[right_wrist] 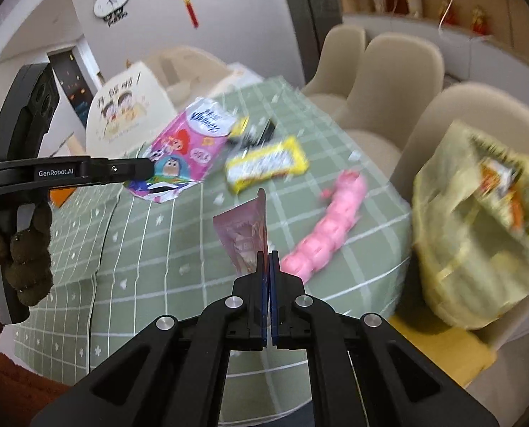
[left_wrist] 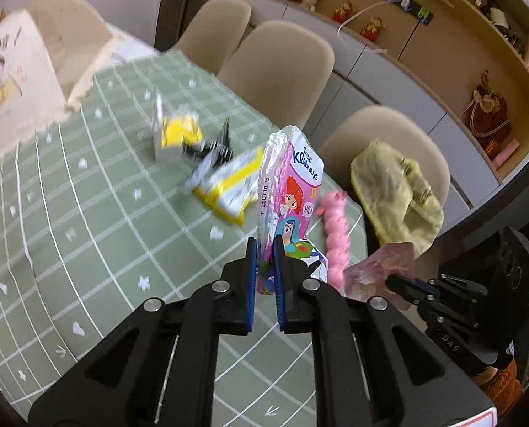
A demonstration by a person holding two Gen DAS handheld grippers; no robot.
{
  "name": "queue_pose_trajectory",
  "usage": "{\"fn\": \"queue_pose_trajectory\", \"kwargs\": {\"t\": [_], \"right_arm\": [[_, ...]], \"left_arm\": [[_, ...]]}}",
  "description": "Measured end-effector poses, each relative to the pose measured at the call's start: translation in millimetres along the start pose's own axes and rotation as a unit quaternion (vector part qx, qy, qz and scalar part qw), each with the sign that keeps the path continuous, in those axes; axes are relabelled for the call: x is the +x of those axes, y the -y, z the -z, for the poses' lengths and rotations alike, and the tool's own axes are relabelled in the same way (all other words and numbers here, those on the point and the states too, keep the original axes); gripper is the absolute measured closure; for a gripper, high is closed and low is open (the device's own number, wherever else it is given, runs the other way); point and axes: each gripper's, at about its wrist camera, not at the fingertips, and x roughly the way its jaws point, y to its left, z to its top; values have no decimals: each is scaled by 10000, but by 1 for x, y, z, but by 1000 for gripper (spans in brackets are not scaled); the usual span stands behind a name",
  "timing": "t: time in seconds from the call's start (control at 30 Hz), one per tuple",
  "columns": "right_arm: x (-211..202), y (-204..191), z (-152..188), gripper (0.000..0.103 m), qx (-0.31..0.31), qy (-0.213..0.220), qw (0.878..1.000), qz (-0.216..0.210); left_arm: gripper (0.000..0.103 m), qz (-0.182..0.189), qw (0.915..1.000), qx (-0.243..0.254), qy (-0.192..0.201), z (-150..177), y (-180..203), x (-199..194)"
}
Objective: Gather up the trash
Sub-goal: 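Lift the tissue pack with the left tool while the right tool carries the purple packet to the bag, then open the left tool over the yellow bag while the right tool releases the purple packet into it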
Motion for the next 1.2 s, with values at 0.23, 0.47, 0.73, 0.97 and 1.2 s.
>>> {"fn": "queue_pose_trajectory", "kwargs": {"t": [0.23, 0.47, 0.73, 0.97, 1.2], "right_arm": [[-66, 27, -37, 99, -70, 767, 9956, 525], [-119, 58, -52, 99, 82, 1272, 9871, 973], [-153, 95, -54, 99, 321, 1597, 9769, 1385], [-164, 130, -53, 99, 640, 1607, 9703, 1691], [-168, 163, -60, 99, 807, 1537, 9625, 2085]], "left_arm": [[94, 41, 9963, 487, 700, -35, 57, -38], [94, 394, 9896, 905, 1048, -49, 112, -55], [94, 1083, 9827, 1082, 1037, -63, 160, -40], [94, 1409, 9793, 1236, 760, -79, 196, -1], [94, 1632, 9794, 1117, 407, -91, 209, 49]]}}
